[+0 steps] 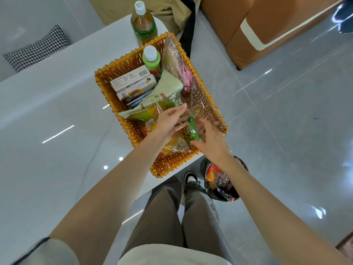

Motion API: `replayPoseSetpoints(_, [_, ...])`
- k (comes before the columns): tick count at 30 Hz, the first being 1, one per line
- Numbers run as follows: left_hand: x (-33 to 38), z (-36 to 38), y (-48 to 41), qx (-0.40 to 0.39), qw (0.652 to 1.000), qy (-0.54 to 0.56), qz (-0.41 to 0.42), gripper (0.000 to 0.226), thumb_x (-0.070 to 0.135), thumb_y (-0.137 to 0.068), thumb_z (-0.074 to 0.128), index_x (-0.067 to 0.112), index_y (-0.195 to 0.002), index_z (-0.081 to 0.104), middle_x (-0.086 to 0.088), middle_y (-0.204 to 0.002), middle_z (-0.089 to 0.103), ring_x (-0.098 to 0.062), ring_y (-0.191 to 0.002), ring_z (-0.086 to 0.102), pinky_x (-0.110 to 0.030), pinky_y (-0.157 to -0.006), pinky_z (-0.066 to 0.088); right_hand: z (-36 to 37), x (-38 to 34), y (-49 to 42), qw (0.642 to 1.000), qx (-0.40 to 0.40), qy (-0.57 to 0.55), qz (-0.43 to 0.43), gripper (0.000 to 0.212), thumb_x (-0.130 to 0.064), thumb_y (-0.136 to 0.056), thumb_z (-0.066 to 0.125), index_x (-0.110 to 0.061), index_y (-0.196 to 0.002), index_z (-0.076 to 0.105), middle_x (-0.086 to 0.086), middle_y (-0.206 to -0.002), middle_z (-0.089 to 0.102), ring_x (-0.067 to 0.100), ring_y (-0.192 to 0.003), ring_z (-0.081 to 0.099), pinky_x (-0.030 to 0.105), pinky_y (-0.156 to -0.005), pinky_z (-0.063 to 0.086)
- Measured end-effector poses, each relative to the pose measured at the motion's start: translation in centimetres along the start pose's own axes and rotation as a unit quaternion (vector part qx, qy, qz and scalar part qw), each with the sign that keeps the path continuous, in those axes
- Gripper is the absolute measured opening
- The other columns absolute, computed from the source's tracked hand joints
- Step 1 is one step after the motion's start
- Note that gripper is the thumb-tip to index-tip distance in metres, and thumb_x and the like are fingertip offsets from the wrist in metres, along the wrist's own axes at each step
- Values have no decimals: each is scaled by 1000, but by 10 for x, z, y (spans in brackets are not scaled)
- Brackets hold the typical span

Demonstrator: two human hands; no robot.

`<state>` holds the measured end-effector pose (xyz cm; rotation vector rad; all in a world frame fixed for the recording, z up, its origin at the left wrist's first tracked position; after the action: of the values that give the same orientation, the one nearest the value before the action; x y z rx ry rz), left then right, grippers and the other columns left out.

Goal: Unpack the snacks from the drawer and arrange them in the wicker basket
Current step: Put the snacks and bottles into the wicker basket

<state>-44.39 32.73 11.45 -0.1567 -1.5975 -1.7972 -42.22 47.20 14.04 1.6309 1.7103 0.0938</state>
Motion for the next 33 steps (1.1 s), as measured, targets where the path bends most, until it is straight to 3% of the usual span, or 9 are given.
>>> replayPoseSetpoints(5, [16, 1, 4, 68, 983, -138, 95, 6, 25, -87, 69, 19, -87, 68, 11, -97, 66, -3, -94, 59, -26, -96, 42, 0, -17, -2, 997, 35, 59, -40, 43, -14, -102, 39, -11, -144, 38, 5, -85, 64, 21, -73, 65, 35, -71, 57])
replayPoseSetpoints(9, [22, -2, 8, 72, 957, -214, 182, 17, 21, -89, 67, 14, -75, 60, 5, -134, 52, -5, -122, 43, -23, -100, 26, -2, -13, 0, 999, 17, 45, -10, 44, -14, -103, 34, -10, -146, 35, 2, -79, 54, 17, -67, 58, 32, -67, 54])
replayPoseSetpoints(13, [29, -8, 6, 71, 961, -199, 177, 25, 14, -86, 68, 15, -68, 52, 4, -108, 61, 0, -101, 52, -6, -79, 31, 2, -12, 7, 999, -2, 37, -31, 54, -15, -102, 34, -13, -154, 17, 12, -119, 61, 21, -89, 61, 36, -79, 54])
replayPoseSetpoints(16, [30, -12, 2, 81, 968, -185, 151, 29, 7, -86, 67, 14, -66, 47, 6, -77, 57, 6, -80, 54, 4, -65, 36, 12, -11, 15, 995, -5, 93, -39, 64, -14, -102, 37, -14, -155, 0, 4, -154, 34, 24, -110, 55, 37, -86, 52])
replayPoseSetpoints(19, [35, -16, -1, 85, 978, -155, 106, 12, 11, -88, 66, 13, -81, 56, 7, -87, 62, -8, -90, 63, -19, -86, 52, 17, -6, 23, 987, 24, 160, -9, 75, -10, -100, 47, -15, -154, -4, 1, -157, 29, 20, -98, 62, 32, -80, 55])
replayPoseSetpoints(21, [43, -17, -6, 93, 983, -133, 84, 12, 16, -89, 67, 9, -96, 61, -2, -97, 68, -13, -88, 67, -27, -84, 56, 15, -2, 23, 986, 28, 162, 10, 78, -2, -98, 47, -20, -155, -3, -1, -159, 25, 17, -81, 62, 29, -76, 56])
replayPoseSetpoints(26, [63, -19, -10, 87, 993, -43, 69, 39, -4, -82, 69, 8, -114, 51, -12, -92, 70, -21, -86, 70, -29, -72, 60, 17, 5, 22, 993, 90, 70, -37, 71, 6, -96, 42, -31, -153, 17, 6, -155, 29, 15, -54, 55, 26, -55, 55])
replayPoseSetpoints(31, [76, -15, -19, 82, 979, -182, 48, 27, 18, -85, 73, 7, -107, 64, -6, -91, 69, -15, -76, 69, -28, -62, 60, 14, 3, 23, 966, 216, 18, -143, 47, -7, -92, 62, -14, -138, 53, 7, -126, 65, 22, -74, 70, 35, -59, 61])
replayPoseSetpoints(33, [84, -14, -26, 101, 967, -217, 87, 22, 14, -85, 72, 3, -104, 65, -9, -90, 71, -14, -72, 69, -28, -61, 60, 11, 3, 20, 962, 233, 5, -145, 54, 6, -81, 70, -9, -132, 58, 9, -101, 74, 12, -49, 56, 26, -49, 56])
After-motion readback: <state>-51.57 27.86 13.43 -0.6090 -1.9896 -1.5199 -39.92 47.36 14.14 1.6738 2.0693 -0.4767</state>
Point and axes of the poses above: each hand's wrist, its own y-axis away from the middle knuckle, its own z-axis out of the palm, x = y × z, the point moved 5 cm from there along -y, towards the middle knuckle
